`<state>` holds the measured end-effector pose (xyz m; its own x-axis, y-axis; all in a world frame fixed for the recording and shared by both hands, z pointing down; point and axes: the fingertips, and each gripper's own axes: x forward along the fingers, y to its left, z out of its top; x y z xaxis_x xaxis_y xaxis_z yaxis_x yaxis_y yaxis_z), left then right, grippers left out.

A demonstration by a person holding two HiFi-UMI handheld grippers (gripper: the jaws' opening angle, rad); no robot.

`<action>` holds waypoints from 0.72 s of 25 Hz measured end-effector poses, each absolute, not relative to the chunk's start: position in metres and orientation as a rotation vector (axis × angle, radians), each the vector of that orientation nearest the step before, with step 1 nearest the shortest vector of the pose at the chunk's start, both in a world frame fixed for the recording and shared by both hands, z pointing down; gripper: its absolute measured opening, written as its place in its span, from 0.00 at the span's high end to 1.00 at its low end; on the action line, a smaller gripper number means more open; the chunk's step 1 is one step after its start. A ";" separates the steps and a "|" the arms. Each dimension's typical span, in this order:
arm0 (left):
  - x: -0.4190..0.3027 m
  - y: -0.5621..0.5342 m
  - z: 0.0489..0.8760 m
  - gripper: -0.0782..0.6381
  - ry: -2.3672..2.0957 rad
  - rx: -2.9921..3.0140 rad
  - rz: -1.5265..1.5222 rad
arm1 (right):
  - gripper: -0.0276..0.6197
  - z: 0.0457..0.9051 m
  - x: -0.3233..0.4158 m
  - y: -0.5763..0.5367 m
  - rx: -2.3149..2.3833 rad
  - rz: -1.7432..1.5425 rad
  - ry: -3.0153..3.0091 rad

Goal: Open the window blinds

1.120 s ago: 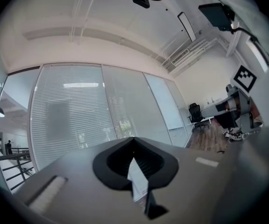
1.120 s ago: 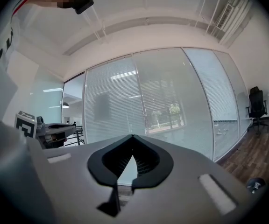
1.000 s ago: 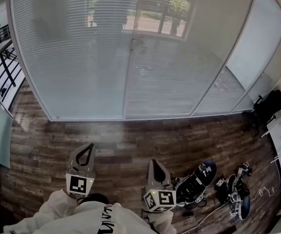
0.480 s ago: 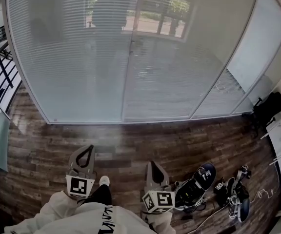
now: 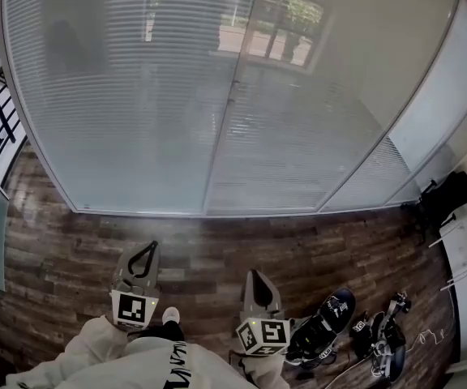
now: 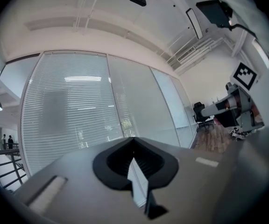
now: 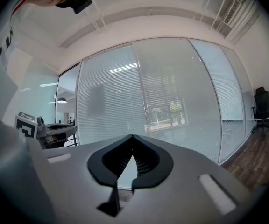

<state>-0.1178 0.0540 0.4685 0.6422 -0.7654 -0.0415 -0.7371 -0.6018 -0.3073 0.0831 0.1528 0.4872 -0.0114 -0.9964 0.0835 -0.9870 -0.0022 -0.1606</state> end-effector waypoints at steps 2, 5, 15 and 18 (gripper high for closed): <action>-0.120 0.033 0.468 0.89 1.211 -2.558 -0.141 | 0.95 0.486 0.080 0.133 -2.164 -0.272 2.191; -0.127 0.006 0.467 0.89 1.211 -2.543 -0.133 | 0.95 0.485 0.074 0.105 -2.166 -0.266 2.204; -0.144 -0.059 0.467 0.89 1.229 -2.545 -0.109 | 0.95 0.477 0.047 0.030 -2.153 -0.237 2.256; -0.149 -0.067 0.466 0.89 1.239 -2.544 -0.084 | 0.95 0.479 0.042 0.016 -2.153 -0.240 2.275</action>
